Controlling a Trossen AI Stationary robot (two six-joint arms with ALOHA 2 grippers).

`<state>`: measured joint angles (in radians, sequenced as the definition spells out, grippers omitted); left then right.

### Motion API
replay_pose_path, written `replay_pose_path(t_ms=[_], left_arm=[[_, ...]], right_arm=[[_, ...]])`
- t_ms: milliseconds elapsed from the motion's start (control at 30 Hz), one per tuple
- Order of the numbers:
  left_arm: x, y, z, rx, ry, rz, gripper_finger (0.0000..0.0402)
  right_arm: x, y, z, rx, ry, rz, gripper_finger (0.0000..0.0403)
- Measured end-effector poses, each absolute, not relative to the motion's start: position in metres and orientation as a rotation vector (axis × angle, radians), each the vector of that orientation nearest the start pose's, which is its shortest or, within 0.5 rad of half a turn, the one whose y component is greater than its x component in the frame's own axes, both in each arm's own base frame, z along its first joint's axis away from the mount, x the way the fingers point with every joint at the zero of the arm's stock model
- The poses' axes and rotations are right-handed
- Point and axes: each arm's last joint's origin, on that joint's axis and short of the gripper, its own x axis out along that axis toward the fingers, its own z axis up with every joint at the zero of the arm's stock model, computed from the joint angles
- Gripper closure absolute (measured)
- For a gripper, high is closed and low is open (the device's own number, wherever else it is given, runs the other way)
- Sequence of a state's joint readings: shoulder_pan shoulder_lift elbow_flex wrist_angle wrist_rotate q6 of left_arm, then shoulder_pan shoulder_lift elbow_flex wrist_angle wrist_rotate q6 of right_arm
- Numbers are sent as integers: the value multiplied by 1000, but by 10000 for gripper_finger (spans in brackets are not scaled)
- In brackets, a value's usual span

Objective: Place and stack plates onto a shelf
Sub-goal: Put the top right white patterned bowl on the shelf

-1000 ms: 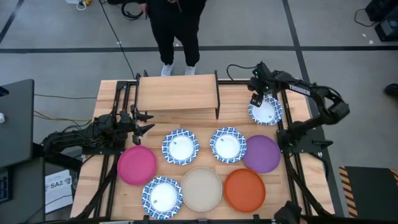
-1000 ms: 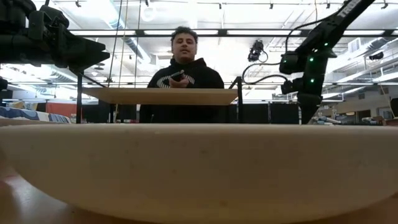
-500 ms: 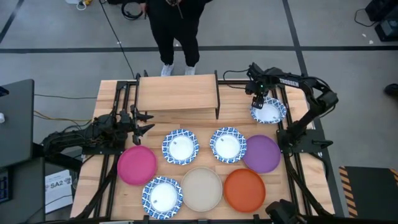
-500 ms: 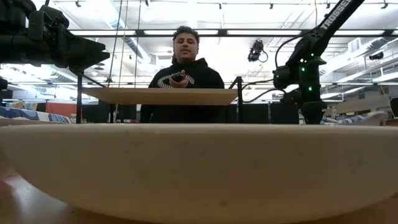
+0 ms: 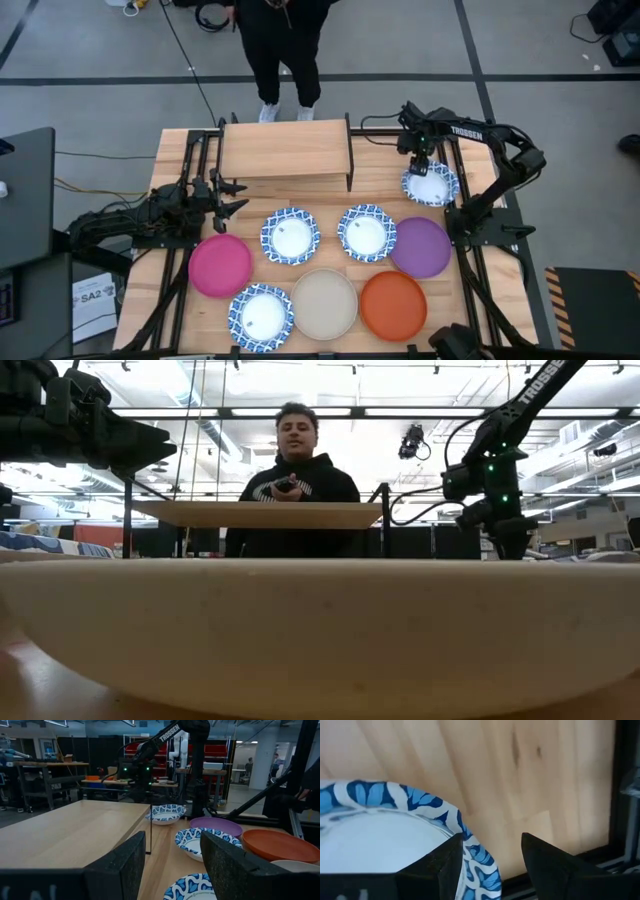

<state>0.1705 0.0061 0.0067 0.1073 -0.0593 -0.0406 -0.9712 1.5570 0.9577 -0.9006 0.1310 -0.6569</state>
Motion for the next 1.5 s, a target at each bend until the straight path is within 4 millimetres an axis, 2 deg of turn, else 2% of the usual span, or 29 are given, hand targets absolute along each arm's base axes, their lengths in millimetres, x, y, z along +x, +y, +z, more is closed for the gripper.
replay_pose_path(t_ms=[1200,1500], left_arm=[[95,18,176,-35,-113,228,205],[95,18,176,-35,-113,228,205]], right_arm=[[139,-208,182,128,1661,-204,195],[136,-203,183,178,1680,-149,195]])
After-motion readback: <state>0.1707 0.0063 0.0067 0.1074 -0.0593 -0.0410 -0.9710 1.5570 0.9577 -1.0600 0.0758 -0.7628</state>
